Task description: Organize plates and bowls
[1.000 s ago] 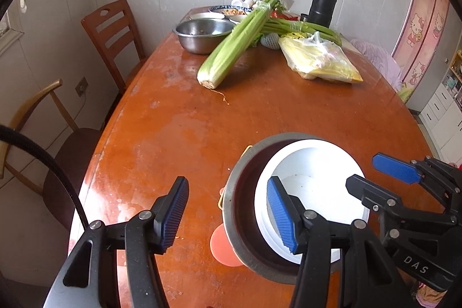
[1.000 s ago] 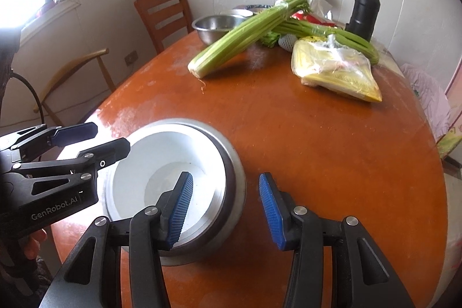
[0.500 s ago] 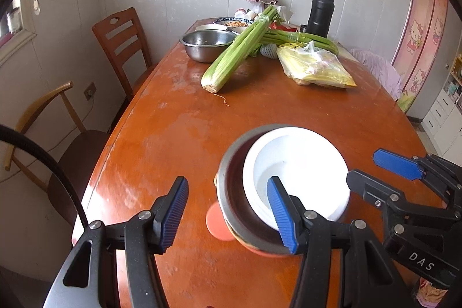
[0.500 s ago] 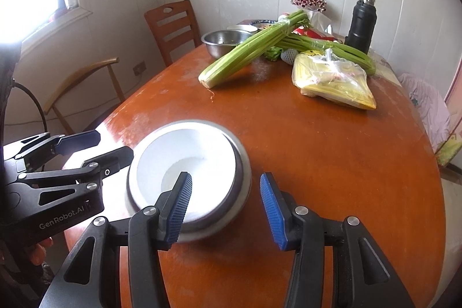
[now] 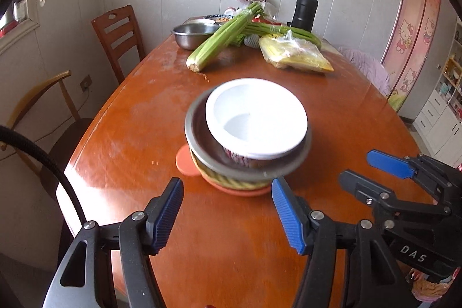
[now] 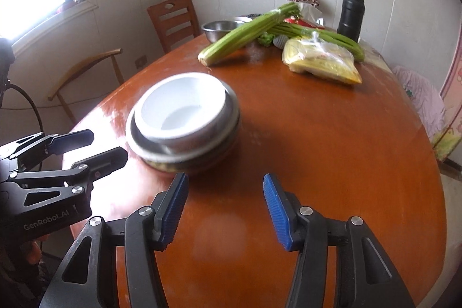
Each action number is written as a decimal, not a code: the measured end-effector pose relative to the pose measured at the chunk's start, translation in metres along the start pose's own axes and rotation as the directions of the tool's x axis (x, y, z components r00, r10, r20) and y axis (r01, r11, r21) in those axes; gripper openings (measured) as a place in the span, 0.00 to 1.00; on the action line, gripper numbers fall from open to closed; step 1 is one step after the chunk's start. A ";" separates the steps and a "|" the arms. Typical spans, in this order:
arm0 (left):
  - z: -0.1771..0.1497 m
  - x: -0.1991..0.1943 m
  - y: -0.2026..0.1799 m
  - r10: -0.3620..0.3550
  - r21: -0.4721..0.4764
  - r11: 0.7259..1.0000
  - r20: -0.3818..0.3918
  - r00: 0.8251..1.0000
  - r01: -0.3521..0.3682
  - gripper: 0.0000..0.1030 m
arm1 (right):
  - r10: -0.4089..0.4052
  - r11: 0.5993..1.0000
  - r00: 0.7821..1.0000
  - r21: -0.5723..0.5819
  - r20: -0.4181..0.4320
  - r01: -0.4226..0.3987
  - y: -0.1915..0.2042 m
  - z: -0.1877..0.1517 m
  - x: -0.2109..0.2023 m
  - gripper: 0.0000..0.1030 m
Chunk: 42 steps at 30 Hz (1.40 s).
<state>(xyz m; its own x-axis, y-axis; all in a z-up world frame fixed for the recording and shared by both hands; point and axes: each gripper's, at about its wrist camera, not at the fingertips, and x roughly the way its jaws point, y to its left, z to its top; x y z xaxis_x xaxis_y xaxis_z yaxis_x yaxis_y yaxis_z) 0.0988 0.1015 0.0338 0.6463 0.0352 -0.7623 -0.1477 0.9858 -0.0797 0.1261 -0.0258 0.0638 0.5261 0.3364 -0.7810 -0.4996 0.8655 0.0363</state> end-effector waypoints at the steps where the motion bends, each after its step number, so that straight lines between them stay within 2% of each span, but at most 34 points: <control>1: -0.004 -0.001 -0.004 0.008 0.009 1.000 -0.005 1.000 -0.008 0.61 | -0.002 1.000 1.000 0.010 -0.002 0.002 -0.003 -0.005 -0.002 0.54; 12: -0.032 -0.002 -0.019 0.031 -0.012 0.999 -0.014 0.999 -0.031 0.61 | 0.014 1.000 1.000 0.007 0.002 -0.014 -0.003 -0.034 -0.012 0.54; 42: -0.046 0.001 -0.026 0.028 0.008 1.000 -0.039 0.999 -0.027 0.61 | -0.006 1.000 1.000 0.027 -0.021 0.007 0.003 -0.046 -0.006 0.54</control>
<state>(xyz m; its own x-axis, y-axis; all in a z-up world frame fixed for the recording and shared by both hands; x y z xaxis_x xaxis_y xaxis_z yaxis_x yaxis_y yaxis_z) 0.0689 0.0685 0.0057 0.6122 0.0559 -0.7887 -0.1595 0.9857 -0.0539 0.0895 -0.0423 0.0395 0.5150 0.3233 -0.7939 -0.4775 0.8774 0.0476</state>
